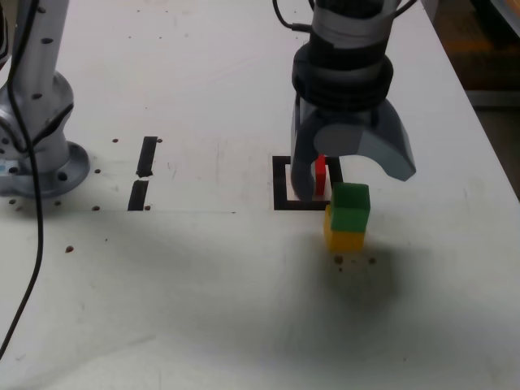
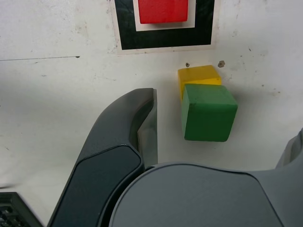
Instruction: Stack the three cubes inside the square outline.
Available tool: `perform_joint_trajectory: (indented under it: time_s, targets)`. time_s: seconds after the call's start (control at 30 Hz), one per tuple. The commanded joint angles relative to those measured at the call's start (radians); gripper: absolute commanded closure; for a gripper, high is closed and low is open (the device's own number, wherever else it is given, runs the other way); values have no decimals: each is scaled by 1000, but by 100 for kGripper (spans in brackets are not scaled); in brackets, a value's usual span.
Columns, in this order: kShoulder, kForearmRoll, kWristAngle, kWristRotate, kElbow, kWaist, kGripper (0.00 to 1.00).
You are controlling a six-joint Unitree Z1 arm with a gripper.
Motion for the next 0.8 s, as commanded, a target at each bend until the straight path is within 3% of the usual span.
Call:
perform_joint_trajectory:
  time_s: [0.0, 0.77]
  targets:
    - [5, -7, -3, 0, 5, -1, 3]
    - [51, -54, -16, 0, 39, -1, 9]
